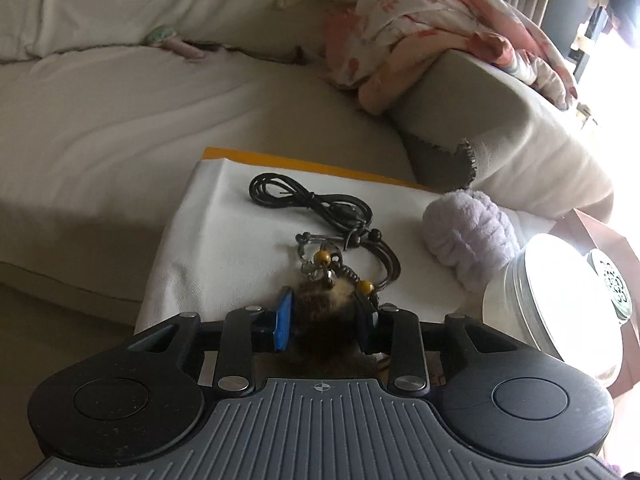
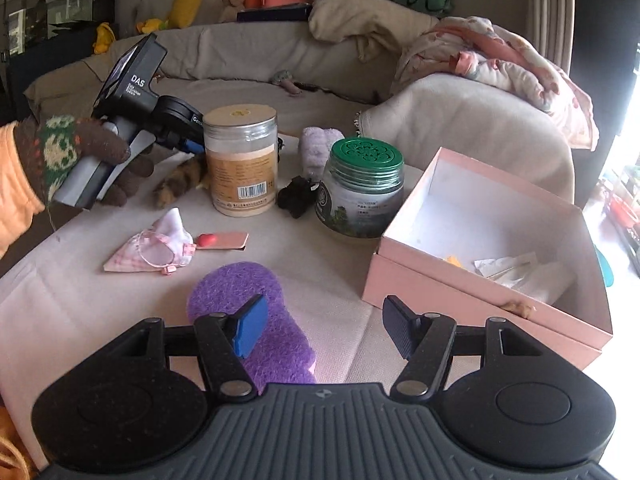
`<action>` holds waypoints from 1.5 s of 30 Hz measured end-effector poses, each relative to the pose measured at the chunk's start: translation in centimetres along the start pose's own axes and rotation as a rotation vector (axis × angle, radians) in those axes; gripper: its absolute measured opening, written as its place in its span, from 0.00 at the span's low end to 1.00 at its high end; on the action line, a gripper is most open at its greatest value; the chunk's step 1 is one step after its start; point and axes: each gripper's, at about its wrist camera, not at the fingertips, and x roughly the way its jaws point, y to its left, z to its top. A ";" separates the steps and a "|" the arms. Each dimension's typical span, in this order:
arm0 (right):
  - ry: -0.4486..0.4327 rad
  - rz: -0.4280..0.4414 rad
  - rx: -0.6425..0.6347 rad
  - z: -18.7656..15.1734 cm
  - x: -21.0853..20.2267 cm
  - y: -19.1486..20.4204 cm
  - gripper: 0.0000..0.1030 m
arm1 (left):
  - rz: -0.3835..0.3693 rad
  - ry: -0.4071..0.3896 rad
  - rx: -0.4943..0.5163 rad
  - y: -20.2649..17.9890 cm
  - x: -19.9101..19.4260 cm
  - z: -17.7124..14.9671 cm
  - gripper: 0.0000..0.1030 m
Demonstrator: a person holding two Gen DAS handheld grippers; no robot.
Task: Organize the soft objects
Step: 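Grasp the black cable with the right tool while the left tool lifts the keychain, then carry the furry keychain over the pink box and open the left tool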
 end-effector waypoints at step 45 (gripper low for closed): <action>-0.096 0.043 -0.024 30.7 -8.5 -8.7 0.08 | -0.290 -0.633 0.385 -13.6 -26.8 11.6 0.17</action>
